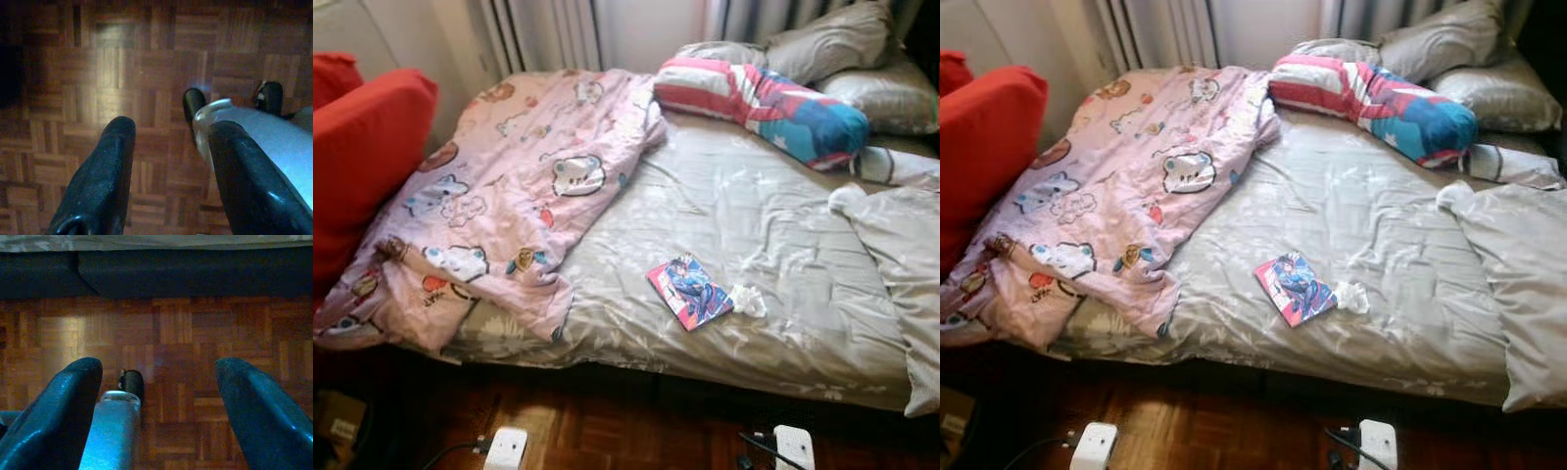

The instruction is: Clean up the room

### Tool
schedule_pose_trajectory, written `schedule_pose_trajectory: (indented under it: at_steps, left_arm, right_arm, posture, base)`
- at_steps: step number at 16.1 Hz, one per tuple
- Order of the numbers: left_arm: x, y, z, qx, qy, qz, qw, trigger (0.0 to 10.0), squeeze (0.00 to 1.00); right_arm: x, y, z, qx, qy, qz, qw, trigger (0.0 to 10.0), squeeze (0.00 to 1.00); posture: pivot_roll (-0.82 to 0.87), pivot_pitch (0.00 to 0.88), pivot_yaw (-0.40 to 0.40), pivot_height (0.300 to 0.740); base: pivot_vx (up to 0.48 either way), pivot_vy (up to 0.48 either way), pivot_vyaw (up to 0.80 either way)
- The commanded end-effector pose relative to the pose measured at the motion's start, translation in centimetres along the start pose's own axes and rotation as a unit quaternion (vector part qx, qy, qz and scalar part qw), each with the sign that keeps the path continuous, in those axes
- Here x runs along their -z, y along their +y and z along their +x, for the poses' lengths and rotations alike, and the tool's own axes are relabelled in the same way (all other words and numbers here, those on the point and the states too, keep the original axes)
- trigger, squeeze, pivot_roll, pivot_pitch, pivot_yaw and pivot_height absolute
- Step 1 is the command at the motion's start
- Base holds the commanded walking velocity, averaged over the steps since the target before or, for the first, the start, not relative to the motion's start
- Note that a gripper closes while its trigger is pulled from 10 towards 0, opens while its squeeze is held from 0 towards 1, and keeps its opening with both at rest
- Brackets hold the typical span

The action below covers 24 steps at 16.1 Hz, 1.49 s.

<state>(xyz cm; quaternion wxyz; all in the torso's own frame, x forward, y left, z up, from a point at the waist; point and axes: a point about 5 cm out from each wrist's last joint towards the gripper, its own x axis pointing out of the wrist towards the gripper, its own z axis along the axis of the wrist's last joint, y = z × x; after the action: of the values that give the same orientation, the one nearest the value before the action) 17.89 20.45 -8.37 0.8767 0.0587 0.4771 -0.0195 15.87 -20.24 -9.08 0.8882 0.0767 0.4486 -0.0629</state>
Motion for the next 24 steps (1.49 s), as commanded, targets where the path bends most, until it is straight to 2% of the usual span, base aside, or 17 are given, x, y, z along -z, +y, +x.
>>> schedule_pose_trajectory:
  at_steps: [1, 6, 7, 10, 13, 19, 24]
  left_arm:
    - [0.6, 0.1, -0.1, -0.002, 0.011, -0.004, 1.0, 10.0, 0.0]
    - [0.2, 0.0, 0.0, -0.003, 0.007, -0.003, 1.0, 10.0, 0.0]
    - [0.1, 0.0, 0.0, -0.002, 0.006, -0.004, 1.0, 10.0, 0.0]
    - [0.1, 0.1, 0.0, -0.003, 0.005, -0.006, 1.0, 10.0, 0.0]
    - [0.1, 0.1, 0.0, -0.003, 0.005, -0.006, 1.0, 10.0, 0.0]
    - [0.0, 0.1, 0.0, -0.003, 0.002, -0.007, 1.0, 10.0, 0.0]
    - [-0.3, 0.1, 0.0, -0.004, 0.0, -0.004, 1.0, 10.0, 0.0]
  right_arm:
    - [0.7, -0.3, -0.2, 0.004, 0.01, 0.008, 1.0, 10.0, 0.0]
    - [1.2, -1.1, -0.4, 0.01, 0.02, 0.007, 1.0, 10.0, 0.0]
    - [1.4, -1.8, -0.6, 0.014, 0.022, 0.009, 1.0, 10.0, 0.0]
    - [1.5, -2.2, -0.8, 0.016, 0.024, 0.009, 1.0, 10.0, 0.0]
    - [1.5, -2.2, -0.8, 0.016, 0.025, 0.007, 1.0, 10.0, 0.0]
    - [1.0, -1.2, -0.4, 0.009, 0.022, 0.006, 1.0, 10.0, 0.0]
    - [0.8, -1.4, -0.4, 0.01, 0.019, 0.008, 1.0, 10.0, 0.0]
  posture:
    - [-0.05, 0.087, 0.019, 0.74]
    - [-0.05, 0.09, 0.018, 0.74]
    - [-0.05, 0.09, 0.017, 0.74]
    - [-0.05, 0.091, 0.017, 0.74]
    - [-0.05, 0.091, 0.016, 0.74]
    - [-0.05, 0.09, 0.015, 0.74]
    - [-0.04, 0.091, 0.025, 0.74]
  base:
    - [0.0, 0.0, 0.0]
    - [0.0, 0.0, 0.0]
    - [0.259, 0.0, 0.0]
    - [0.303, 0.0, 0.0]
    - [0.32, 0.0, 0.0]
    - [0.326, 0.0, 0.0]
    - [0.311, 0.0, 0.0]
